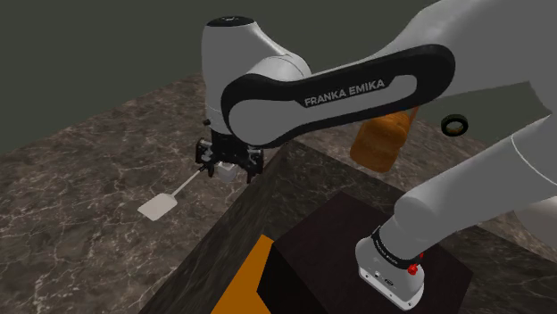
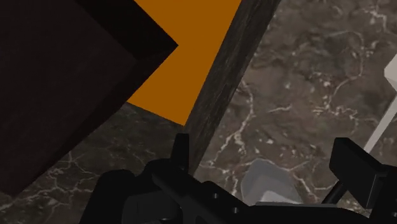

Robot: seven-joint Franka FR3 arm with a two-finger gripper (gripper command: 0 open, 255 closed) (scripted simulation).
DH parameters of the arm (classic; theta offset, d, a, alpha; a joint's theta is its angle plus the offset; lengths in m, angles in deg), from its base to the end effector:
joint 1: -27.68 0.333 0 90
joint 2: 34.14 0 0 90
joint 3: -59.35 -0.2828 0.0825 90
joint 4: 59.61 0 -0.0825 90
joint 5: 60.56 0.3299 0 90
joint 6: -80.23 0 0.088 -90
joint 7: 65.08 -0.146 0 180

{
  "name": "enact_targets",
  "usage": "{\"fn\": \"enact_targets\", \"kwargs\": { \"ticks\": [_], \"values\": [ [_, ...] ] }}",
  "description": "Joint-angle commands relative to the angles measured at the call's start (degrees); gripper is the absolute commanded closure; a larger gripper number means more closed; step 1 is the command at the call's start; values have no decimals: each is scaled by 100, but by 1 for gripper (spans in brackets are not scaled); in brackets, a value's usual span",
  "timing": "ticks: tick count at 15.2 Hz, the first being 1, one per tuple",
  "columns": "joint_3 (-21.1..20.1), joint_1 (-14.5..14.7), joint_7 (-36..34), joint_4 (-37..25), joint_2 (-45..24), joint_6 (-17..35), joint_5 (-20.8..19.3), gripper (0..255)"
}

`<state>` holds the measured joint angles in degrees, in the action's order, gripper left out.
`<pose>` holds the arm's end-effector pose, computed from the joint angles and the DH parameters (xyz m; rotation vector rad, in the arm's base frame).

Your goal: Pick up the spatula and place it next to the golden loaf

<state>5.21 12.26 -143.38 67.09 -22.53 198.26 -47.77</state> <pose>0.3446 0.3056 0.3804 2.8843 -1.2377 -0.0608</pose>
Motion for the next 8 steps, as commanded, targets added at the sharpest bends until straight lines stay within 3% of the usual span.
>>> {"fn": "enact_targets", "kwargs": {
  "ticks": [1,3,4,8],
  "values": [
    [-425,-304,-986,-362,-686,161,-713,0],
    [-678,-365,-2105,-777,-1589,212,-1722,0],
    [-640,-232,-2635,-1007,-2029,172,-2216,0],
    [89,746,-4110,-2017,-3282,-140,-3457,0]
  ]
}}
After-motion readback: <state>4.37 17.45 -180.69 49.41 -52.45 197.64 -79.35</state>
